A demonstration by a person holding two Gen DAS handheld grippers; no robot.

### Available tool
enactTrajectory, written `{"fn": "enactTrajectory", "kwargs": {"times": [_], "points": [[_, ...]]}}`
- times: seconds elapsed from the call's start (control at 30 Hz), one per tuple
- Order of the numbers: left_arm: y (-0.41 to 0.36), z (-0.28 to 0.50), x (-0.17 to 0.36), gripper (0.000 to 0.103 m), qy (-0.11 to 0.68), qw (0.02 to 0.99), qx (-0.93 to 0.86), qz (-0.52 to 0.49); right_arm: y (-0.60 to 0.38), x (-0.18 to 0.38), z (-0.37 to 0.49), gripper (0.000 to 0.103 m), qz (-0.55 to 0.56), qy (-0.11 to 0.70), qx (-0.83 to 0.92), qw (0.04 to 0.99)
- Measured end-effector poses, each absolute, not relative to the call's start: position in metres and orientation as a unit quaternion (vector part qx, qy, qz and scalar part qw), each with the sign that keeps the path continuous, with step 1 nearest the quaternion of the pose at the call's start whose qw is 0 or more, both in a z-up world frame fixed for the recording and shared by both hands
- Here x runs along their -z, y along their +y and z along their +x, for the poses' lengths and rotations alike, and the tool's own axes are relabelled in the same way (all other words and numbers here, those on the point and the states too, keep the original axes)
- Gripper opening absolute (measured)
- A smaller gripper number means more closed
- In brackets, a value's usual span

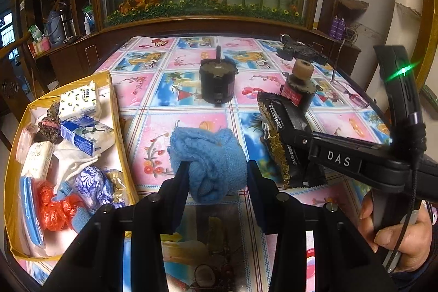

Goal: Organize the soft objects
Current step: 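Carry the black packet and blue knit cloth over the tray with both tools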

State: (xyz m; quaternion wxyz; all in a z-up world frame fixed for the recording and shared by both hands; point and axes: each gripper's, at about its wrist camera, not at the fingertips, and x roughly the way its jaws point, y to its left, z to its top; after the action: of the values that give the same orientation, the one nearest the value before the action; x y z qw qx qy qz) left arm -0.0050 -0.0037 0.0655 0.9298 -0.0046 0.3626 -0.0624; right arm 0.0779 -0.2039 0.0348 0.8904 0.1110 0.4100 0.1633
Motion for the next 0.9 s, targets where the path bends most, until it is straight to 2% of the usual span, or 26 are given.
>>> {"fn": "enactTrajectory", "kwargs": {"times": [0.43, 0.9], "points": [[0.033, -0.013, -0.088, 0.040, 0.336, 0.940, 0.044, -0.042, -0.192, -0.049, 0.065, 0.028, 0.114, 0.373, -0.208, 0.897], [0.066, -0.020, -0.095, 0.040, 0.326, 0.943, 0.024, -0.066, -0.160, -0.056, 0.053, 0.028, 0.123, 0.380, -0.251, 0.882]]}}
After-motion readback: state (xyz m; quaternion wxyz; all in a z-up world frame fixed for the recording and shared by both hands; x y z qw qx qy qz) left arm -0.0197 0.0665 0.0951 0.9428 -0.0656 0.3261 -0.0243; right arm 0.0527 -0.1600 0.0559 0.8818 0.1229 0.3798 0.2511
